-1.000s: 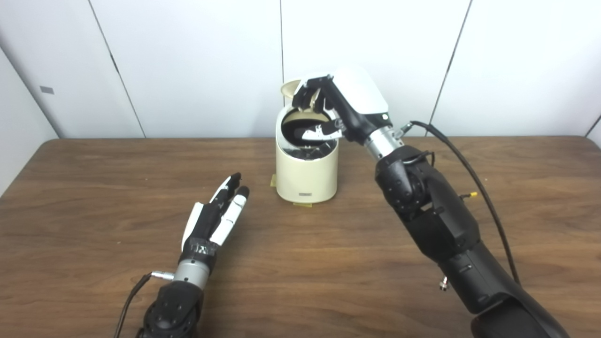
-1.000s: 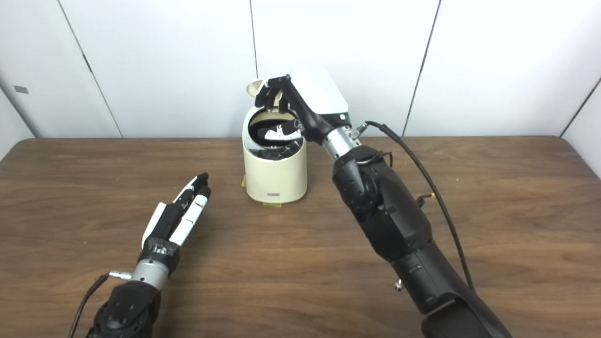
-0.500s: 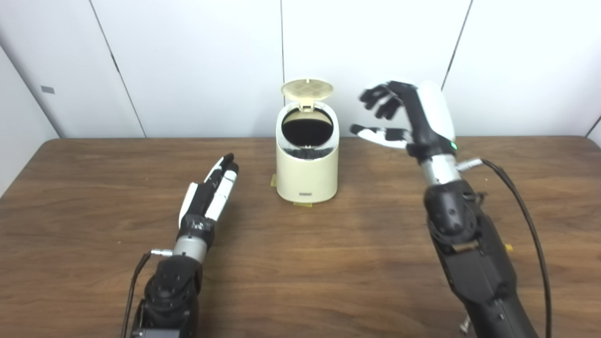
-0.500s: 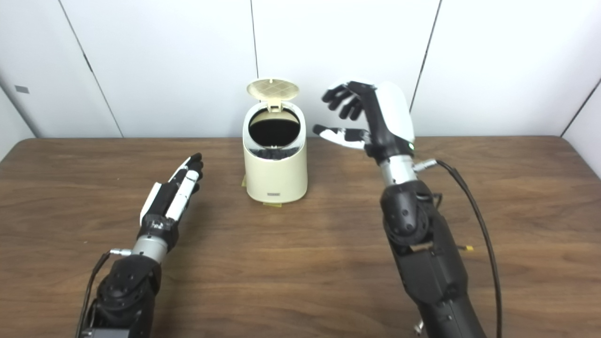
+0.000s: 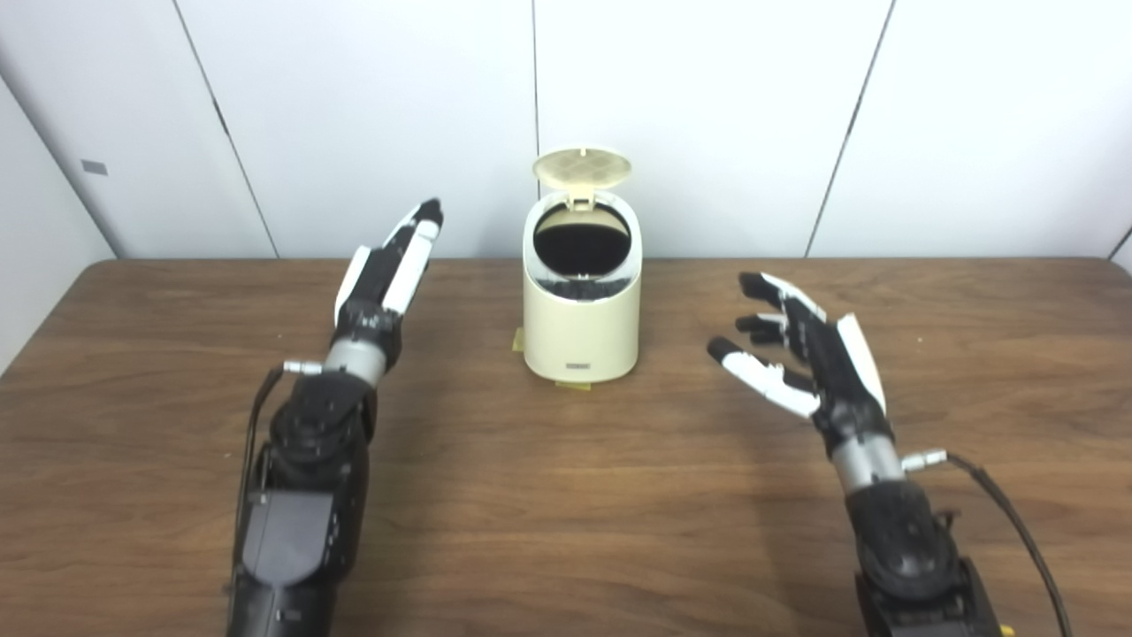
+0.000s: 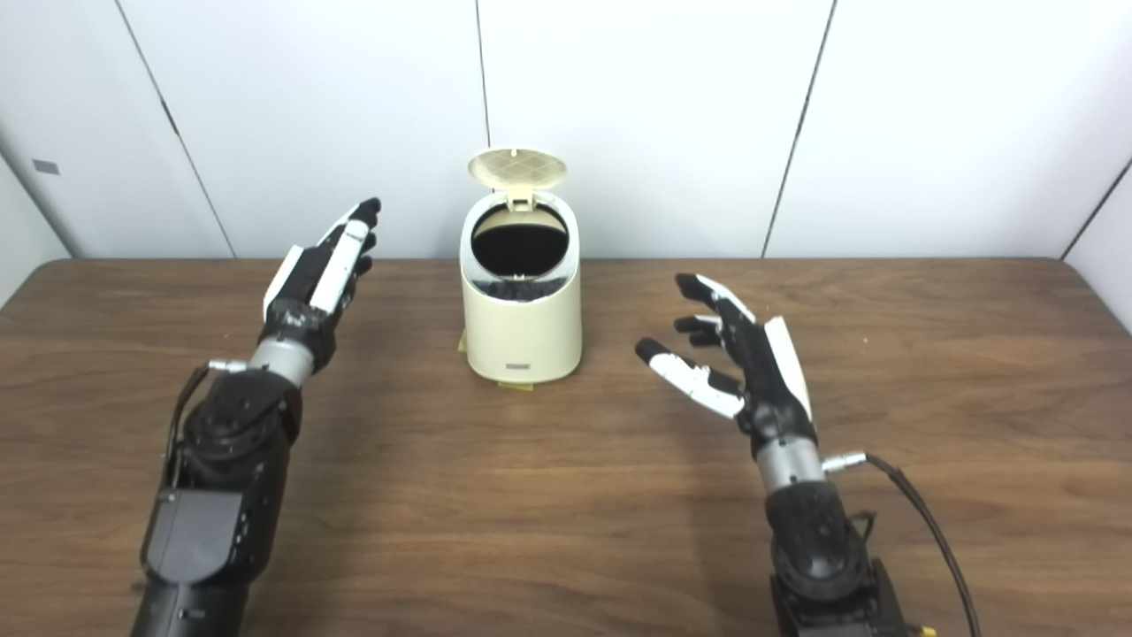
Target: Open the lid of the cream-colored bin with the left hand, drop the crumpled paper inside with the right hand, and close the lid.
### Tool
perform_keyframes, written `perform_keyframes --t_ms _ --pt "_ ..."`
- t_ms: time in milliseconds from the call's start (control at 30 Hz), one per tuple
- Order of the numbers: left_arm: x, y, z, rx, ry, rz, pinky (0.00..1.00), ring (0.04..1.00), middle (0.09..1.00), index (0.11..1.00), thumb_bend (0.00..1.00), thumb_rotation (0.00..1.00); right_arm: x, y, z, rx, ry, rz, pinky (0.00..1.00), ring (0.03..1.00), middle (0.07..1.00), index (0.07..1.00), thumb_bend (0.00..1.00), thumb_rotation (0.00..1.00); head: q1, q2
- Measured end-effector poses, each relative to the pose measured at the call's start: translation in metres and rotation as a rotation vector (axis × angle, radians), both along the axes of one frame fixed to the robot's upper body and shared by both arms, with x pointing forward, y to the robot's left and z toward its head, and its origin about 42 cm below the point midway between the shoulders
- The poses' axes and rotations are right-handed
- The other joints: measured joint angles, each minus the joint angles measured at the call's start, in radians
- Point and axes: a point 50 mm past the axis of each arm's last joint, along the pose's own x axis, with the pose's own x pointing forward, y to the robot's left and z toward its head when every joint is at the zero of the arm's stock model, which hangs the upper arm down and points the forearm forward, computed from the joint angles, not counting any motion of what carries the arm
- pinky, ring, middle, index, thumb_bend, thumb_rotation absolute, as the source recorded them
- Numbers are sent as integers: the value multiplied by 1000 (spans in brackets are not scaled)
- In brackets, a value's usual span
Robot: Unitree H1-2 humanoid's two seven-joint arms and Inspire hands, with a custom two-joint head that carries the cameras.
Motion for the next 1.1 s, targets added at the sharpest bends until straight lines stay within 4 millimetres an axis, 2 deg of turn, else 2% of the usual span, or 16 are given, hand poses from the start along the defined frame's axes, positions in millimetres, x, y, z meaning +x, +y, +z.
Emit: perform_keyframes --t_ms 133,267,533,733,833,900,933,967,1000,1100 --pt "22 -1 30 30 -17 -11 1000 1000 982 953 564 892 -12 2 -18 77 62 9 875 932 966 968 539 1000 -3 -6" --pt "37 -7 55 50 -27 -40 1000 999 974 928 568 893 -15 3 -23 85 79 23 841 922 945 957 543 1000 0 -11" --pt "55 -26 81 116 -36 -125 1000 983 956 897 540 990 -20 14 -39 203 77 54 908 947 964 978 590 1000 14 -20" --pt "60 -43 103 206 -80 -193 1000 992 959 859 512 1000 -23 15 -42 234 70 57 915 952 968 990 584 1000 14 -23" --pt "62 -50 108 337 -105 -210 982 963 914 803 492 1000 -23 16 -43 243 70 51 906 942 967 988 592 1000 15 -21" --pt "61 -55 107 483 -146 -198 937 924 865 754 497 1000 -24 16 -43 241 68 46 895 937 968 987 603 1000 15 -20" --pt "60 -59 106 572 -167 -184 869 904 852 735 500 1000 -24 16 -43 236 67 43 888 934 968 985 613 1000 14 -20" --pt "58 -63 105 642 -185 -179 801 897 855 723 502 1000 -24 16 -43 230 65 41 886 939 971 983 624 1000 12 -20" --pt "56 -67 104 706 -204 -174 777 895 855 719 502 1000 -24 16 -43 226 64 38 886 941 972 983 627 1000 12 -20" --pt "48 -79 103 804 -263 -186 758 917 888 713 548 1000 -24 18 -43 188 56 36 854 957 990 978 646 1000 11 -21"
